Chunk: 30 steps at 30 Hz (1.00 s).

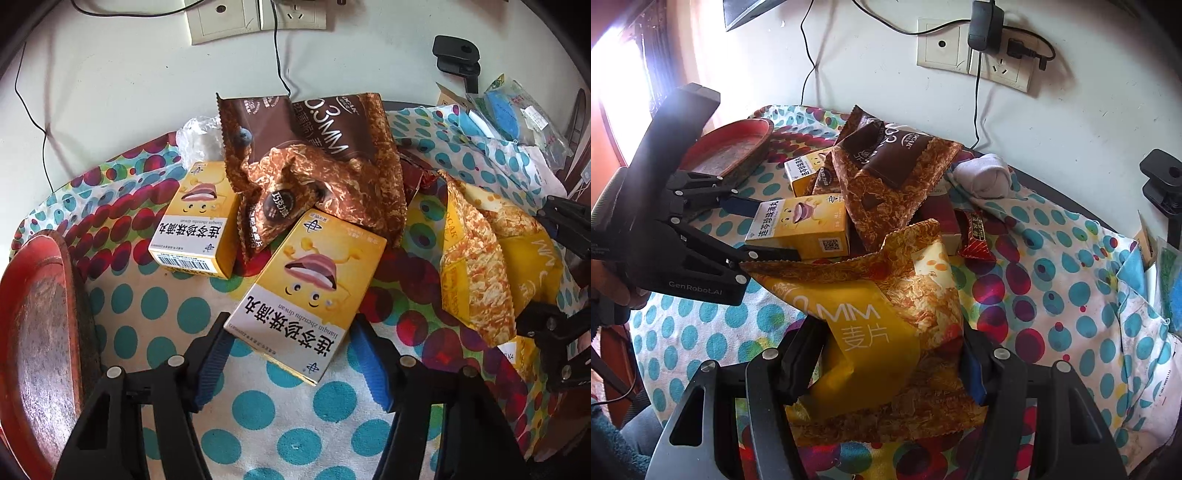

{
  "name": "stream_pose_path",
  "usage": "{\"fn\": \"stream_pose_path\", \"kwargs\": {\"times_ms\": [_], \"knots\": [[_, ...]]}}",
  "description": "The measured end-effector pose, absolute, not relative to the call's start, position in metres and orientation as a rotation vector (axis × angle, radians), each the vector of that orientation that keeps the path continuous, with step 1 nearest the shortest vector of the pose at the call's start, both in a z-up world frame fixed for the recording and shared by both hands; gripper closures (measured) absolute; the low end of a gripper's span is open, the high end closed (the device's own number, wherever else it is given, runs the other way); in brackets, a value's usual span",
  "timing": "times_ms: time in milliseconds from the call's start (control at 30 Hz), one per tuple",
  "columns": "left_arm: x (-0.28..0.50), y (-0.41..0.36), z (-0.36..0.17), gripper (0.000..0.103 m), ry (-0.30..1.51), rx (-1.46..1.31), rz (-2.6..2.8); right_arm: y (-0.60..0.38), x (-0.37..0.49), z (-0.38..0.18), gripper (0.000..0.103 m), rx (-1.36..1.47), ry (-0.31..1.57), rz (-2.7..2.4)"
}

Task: Organize objects
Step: 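Grasp the small yellow medicine box with the left gripper, then carry the yellow box into the red tray and open the left gripper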

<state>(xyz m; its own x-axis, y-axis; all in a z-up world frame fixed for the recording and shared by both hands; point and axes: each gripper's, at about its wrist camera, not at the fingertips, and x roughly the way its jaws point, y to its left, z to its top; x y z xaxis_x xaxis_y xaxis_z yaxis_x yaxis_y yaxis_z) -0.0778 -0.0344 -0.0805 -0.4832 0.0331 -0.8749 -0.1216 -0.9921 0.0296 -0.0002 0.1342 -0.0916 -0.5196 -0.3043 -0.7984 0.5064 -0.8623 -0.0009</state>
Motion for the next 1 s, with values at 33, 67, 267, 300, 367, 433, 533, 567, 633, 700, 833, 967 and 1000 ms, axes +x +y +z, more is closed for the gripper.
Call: {"fn": "stream_pose_path", "kwargs": {"times_ms": [33, 67, 267, 300, 367, 433, 533, 567, 633, 700, 833, 967, 1000], "knots": [[-0.077, -0.034, -0.079, 0.038, 0.151, -1.545, 2.642, 0.134, 0.001, -0.091, 0.041, 1.180, 0.319, -2.375], [-0.075, -0.034, -0.077, 0.038, 0.166, -1.539, 2.655, 0.135, 0.001, -0.091, 0.041, 1.179, 0.315, -2.380], [-0.067, -0.036, -0.063, 0.039, 0.175, -1.488, 2.701, 0.134, 0.004, -0.086, 0.041, 1.153, 0.317, -2.429], [-0.065, -0.036, -0.060, 0.039, 0.174, -1.482, 2.707, 0.134, 0.003, -0.085, 0.041, 1.149, 0.314, -2.437], [-0.061, -0.037, -0.054, 0.040, 0.167, -1.459, 2.723, 0.135, 0.003, -0.083, 0.041, 1.134, 0.311, -2.466], [-0.057, -0.040, -0.047, 0.041, 0.161, -1.447, 2.746, 0.136, 0.002, -0.082, 0.041, 1.113, 0.302, -2.496], [-0.052, -0.048, -0.036, 0.042, 0.125, -1.423, 2.777, 0.138, -0.002, -0.081, 0.041, 1.085, 0.267, -2.557], [-0.050, -0.050, -0.033, 0.042, 0.124, -1.421, 2.787, 0.139, -0.004, -0.080, 0.041, 1.078, 0.254, -2.581], [-0.045, -0.057, -0.026, 0.044, 0.118, -1.410, 2.812, 0.142, -0.009, -0.080, 0.041, 1.063, 0.217, -2.620], [-0.041, -0.067, -0.020, 0.044, 0.099, -1.405, 2.832, 0.144, -0.013, -0.079, 0.041, 1.046, 0.189, -2.659], [-0.034, -0.089, -0.005, 0.044, 0.088, -1.393, 2.883, 0.145, -0.018, -0.080, 0.041, 1.024, 0.150, -2.716], [-0.029, -0.118, 0.010, 0.044, 0.081, -1.377, 2.949, 0.147, -0.022, -0.085, 0.041, 1.032, 0.117, -2.743], [-0.028, -0.128, 0.015, 0.044, 0.070, -1.375, 2.962, 0.147, -0.023, -0.086, 0.041, 1.038, 0.108, -2.746]]}}
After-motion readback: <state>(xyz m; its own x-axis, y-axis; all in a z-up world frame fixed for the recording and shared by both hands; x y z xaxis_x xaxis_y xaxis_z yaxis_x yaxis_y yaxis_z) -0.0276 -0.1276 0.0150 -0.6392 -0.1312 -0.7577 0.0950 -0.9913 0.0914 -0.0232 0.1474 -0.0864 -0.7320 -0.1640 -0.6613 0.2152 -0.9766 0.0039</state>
